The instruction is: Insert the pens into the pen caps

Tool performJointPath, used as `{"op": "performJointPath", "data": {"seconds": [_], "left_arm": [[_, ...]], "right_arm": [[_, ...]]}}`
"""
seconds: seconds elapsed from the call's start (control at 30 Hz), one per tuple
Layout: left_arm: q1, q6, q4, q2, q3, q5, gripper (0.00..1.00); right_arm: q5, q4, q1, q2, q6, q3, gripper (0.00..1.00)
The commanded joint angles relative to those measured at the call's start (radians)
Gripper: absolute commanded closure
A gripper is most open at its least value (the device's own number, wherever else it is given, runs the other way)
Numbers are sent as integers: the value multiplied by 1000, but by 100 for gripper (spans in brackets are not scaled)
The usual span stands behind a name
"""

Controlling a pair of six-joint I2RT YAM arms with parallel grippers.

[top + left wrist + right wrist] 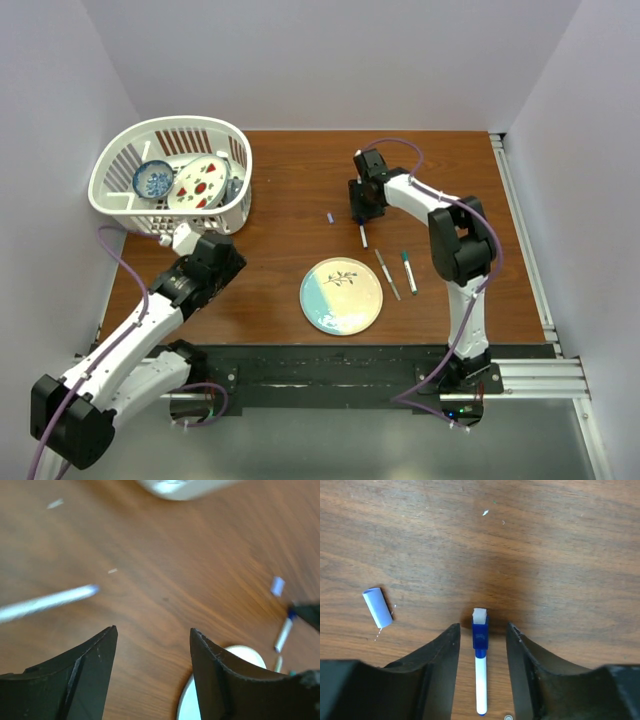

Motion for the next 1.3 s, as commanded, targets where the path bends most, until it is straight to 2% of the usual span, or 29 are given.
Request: {"op": "performJointPath", "data": {"seconds": [0.0, 0.2, 0.33, 0.5, 0.63, 0.73, 1.0, 1.27], "left_arm": [[32, -483, -308, 23, 66, -134, 36], [63, -699, -322, -35, 40, -98, 32], [100, -770, -319, -45, 19, -101, 30], [227, -755, -284, -8, 2, -13, 30], [352, -721, -253, 53, -15, 119, 32], [391, -714, -250, 90, -18, 167, 34], [408, -749, -213, 124, -78, 184, 34], [439, -760, -192, 222, -84, 161, 40]], "right_arm": [[-12, 19, -6, -139, -20, -28, 49], [-33, 70, -7, -292, -24, -159, 41], [-53, 96, -6, -371, -21, -235, 39], [-70, 121, -4, -452, -17, -275, 38], [-64, 130, -6, -492, -23, -305, 38], [-61, 135, -6, -507, -26, -316, 38], [-66, 145, -6, -524, -29, -331, 37], [-67, 152, -6, -518, -35, -335, 37]]}}
